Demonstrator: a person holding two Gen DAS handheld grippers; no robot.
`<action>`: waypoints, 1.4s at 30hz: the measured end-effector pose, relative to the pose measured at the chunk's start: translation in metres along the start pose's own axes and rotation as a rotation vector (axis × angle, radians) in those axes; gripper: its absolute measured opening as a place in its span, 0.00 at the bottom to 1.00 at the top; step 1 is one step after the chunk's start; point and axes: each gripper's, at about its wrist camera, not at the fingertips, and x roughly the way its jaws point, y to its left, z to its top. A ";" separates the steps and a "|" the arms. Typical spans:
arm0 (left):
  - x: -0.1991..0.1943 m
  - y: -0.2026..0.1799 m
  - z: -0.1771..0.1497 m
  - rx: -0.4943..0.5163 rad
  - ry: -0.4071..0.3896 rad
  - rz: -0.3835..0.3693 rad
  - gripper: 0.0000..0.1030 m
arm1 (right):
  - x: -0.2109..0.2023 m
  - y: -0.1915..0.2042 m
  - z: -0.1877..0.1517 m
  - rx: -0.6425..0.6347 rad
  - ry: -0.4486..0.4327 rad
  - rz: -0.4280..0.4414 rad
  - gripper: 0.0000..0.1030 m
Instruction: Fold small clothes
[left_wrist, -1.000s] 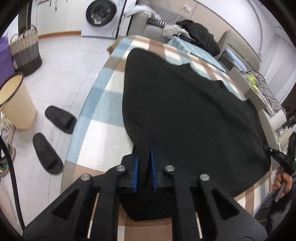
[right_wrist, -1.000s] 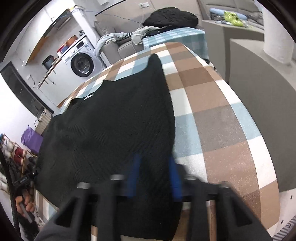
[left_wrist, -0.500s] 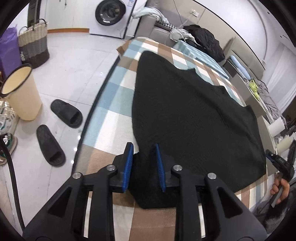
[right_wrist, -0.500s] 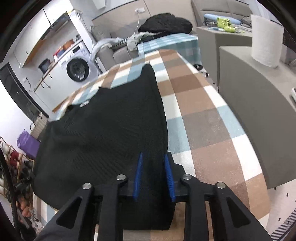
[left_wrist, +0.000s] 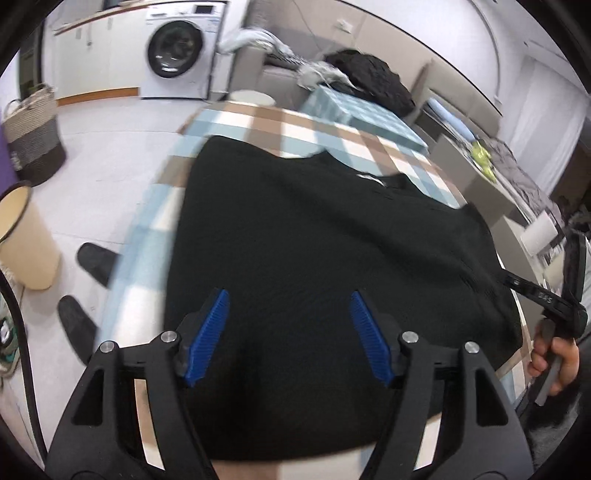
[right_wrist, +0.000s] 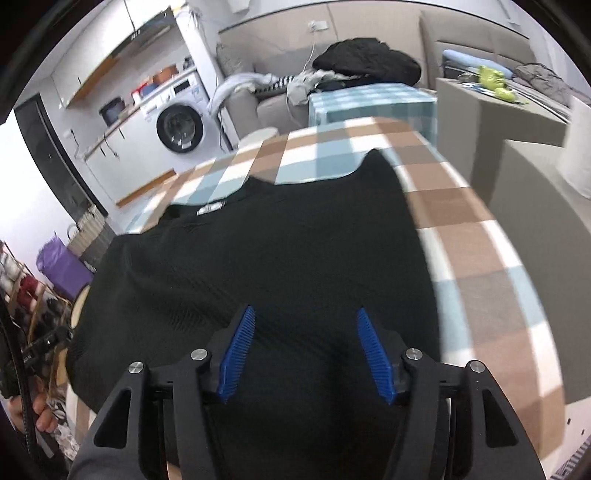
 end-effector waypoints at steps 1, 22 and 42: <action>0.008 -0.008 0.004 0.009 0.008 -0.011 0.64 | 0.009 0.008 0.003 -0.019 0.011 0.010 0.58; 0.101 -0.064 0.032 0.179 0.137 0.041 0.64 | 0.077 0.032 0.014 -0.185 0.080 -0.200 0.72; -0.012 -0.035 -0.074 0.143 0.080 -0.018 0.64 | 0.016 0.041 -0.050 -0.264 0.085 -0.093 0.74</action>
